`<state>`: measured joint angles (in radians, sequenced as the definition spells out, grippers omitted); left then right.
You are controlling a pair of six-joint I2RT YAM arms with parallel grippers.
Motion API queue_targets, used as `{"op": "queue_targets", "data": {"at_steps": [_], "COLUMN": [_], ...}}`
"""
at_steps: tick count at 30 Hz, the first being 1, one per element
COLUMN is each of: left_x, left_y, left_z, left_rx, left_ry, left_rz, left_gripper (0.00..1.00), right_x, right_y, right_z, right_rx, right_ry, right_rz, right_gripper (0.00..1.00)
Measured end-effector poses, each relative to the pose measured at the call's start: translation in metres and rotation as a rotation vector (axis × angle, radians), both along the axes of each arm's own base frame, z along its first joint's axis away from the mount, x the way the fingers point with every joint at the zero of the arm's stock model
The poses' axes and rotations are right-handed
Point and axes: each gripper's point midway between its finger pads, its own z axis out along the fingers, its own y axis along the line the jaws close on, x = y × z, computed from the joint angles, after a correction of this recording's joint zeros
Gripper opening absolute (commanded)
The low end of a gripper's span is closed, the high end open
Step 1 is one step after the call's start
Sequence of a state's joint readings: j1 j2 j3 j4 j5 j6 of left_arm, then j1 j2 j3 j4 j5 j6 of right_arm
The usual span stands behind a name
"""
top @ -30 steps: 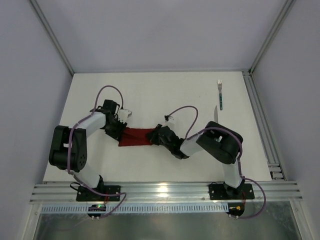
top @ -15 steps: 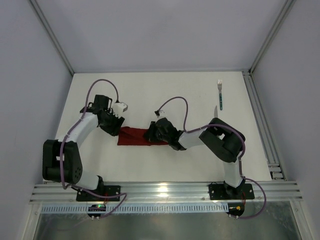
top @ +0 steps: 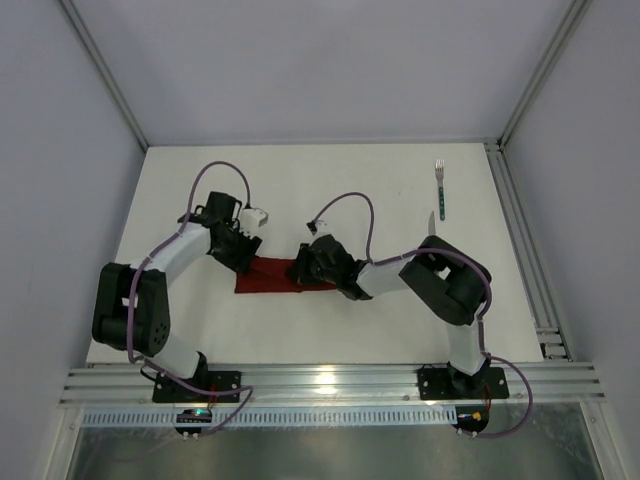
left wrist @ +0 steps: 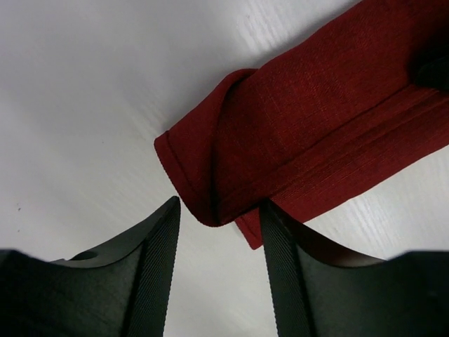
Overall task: Fold the napkin into a case and place the utensils inside
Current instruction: Fold the 2/3-rectangle-folded napkin into a folded napkin.
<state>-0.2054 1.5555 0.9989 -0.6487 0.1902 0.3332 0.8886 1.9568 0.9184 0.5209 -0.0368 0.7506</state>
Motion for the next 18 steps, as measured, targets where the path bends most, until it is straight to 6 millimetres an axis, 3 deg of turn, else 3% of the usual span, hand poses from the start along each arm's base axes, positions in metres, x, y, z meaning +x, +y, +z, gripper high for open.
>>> {"op": "queue_targets", "data": {"at_steps": [4,11,17,18], "left_x": [-0.007,-0.016,-0.015,-0.014], "left_y": [0.000,-0.007,0.000,0.001], "left_z": [-0.012,-0.022,-0.018,-0.017], "left_rx": [0.049,0.084,0.114,0.116], "left_ry": [-0.001,-0.008,-0.055,-0.064], "left_rz": [-0.001,-0.046,-0.035,-0.034], "left_gripper": [0.39,0.01,0.00,0.00], "right_x": [-0.002,0.001,-0.002,-0.003], "right_y": [-0.001,0.002,0.004,0.004], "right_z": [0.002,0.015,0.038,0.044], "right_rx": [-0.026,-0.099,-0.154,-0.165], "right_ry": [-0.021,-0.107,-0.247,-0.286], "right_rz": [0.030,0.122,0.272,0.308], "right_gripper": [0.16,0.16,0.26,0.44]}}
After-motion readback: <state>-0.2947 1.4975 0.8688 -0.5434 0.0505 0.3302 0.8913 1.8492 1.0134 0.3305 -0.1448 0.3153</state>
